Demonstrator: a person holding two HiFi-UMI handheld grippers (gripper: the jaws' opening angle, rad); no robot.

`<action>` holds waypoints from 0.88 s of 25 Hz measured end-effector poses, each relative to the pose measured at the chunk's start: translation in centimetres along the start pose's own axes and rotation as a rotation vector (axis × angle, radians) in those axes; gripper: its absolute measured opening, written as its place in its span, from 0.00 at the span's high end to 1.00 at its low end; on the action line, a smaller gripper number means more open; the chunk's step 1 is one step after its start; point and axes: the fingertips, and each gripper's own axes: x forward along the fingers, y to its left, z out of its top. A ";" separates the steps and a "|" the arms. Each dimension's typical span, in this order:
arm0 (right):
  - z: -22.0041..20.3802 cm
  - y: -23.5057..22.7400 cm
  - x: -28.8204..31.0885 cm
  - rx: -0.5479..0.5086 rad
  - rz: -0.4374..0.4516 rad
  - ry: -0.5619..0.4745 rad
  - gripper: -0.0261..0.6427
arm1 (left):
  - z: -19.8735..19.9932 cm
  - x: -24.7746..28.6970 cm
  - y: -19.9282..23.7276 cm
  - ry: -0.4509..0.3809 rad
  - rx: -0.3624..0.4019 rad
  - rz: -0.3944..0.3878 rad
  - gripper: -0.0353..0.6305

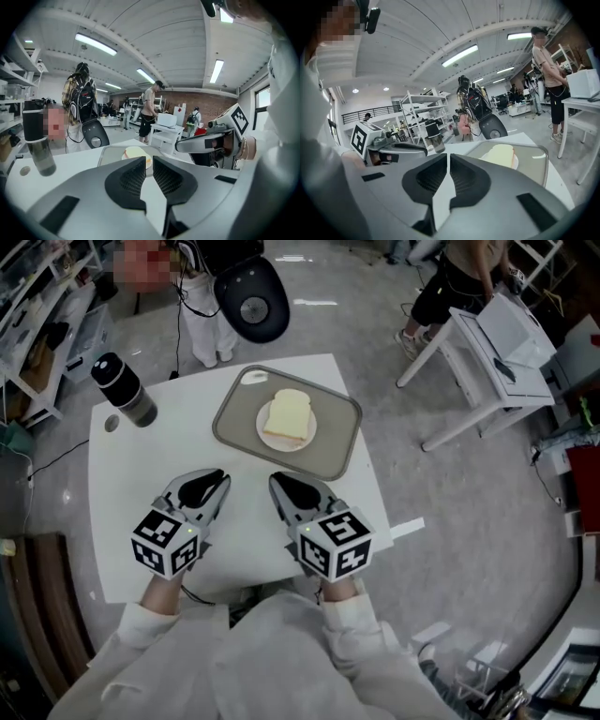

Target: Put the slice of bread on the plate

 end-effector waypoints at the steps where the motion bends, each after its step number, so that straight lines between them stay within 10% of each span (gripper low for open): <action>1: 0.1 1.0 -0.5 -0.017 0.000 -0.010 0.92 | -0.1 -1.0 -0.5 -0.014 -0.002 -0.004 0.87; 22: -7.7 18.1 -8.4 -0.109 -0.020 -0.025 0.93 | -6.8 -16.5 -11.2 -0.083 -0.027 -0.066 0.93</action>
